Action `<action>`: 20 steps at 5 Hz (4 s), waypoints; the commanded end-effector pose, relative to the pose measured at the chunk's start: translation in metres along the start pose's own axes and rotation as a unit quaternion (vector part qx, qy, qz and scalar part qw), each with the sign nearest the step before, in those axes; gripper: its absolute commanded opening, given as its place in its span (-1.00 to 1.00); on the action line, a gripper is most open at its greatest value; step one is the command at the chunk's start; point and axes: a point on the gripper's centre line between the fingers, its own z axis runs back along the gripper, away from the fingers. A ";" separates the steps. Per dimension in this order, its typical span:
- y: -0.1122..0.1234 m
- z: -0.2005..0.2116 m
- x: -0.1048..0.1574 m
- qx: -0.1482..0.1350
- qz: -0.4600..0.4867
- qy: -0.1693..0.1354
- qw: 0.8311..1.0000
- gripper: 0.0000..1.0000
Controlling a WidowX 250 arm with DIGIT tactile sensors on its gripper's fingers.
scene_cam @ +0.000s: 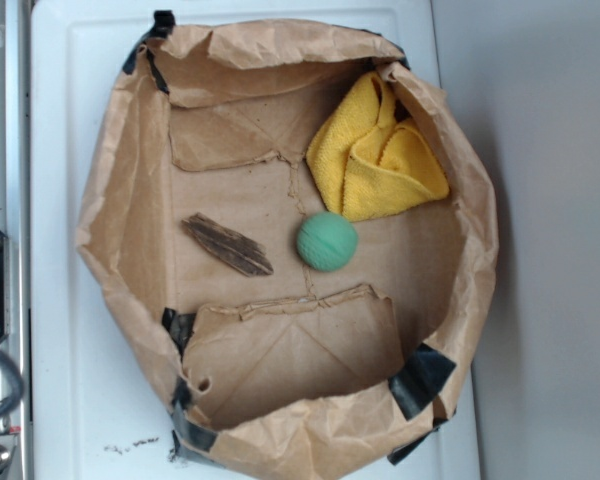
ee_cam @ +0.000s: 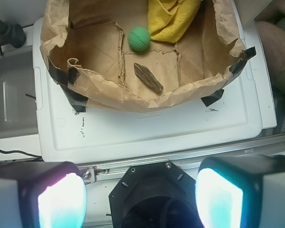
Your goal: Grab the yellow cloth.
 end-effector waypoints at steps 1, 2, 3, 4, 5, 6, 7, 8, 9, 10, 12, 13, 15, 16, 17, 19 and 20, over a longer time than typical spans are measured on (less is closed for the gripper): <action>0.000 0.000 0.000 0.000 0.000 0.000 1.000 1.00; 0.009 -0.003 0.050 0.052 0.058 -0.075 0.994 1.00; 0.011 0.019 0.090 0.056 0.073 -0.111 0.989 1.00; 0.011 0.019 0.090 0.056 0.073 -0.111 0.989 1.00; 0.011 0.019 0.090 0.056 0.073 -0.111 0.989 1.00; 0.021 -0.034 0.122 0.086 0.093 -0.153 0.980 1.00; 0.033 -0.082 0.134 0.098 0.131 -0.193 0.967 1.00; 0.033 -0.120 0.139 0.108 0.093 -0.151 0.978 1.00; 0.041 -0.138 0.143 0.067 0.068 -0.131 0.987 1.00; 0.063 -0.148 0.157 0.056 0.075 -0.112 0.989 1.00; 0.082 -0.157 0.193 0.066 0.093 -0.102 0.988 1.00; 0.069 -0.165 0.218 0.083 0.093 -0.089 0.988 1.00; 0.069 -0.165 0.218 0.083 0.093 -0.089 0.988 1.00; 0.063 -0.156 0.198 0.042 0.065 -0.102 0.992 1.00; 0.037 -0.150 0.182 0.037 0.024 -0.140 0.989 1.00; 0.029 -0.169 0.187 0.022 0.018 -0.146 0.989 1.00; 0.035 -0.183 0.200 0.020 0.027 -0.158 0.987 1.00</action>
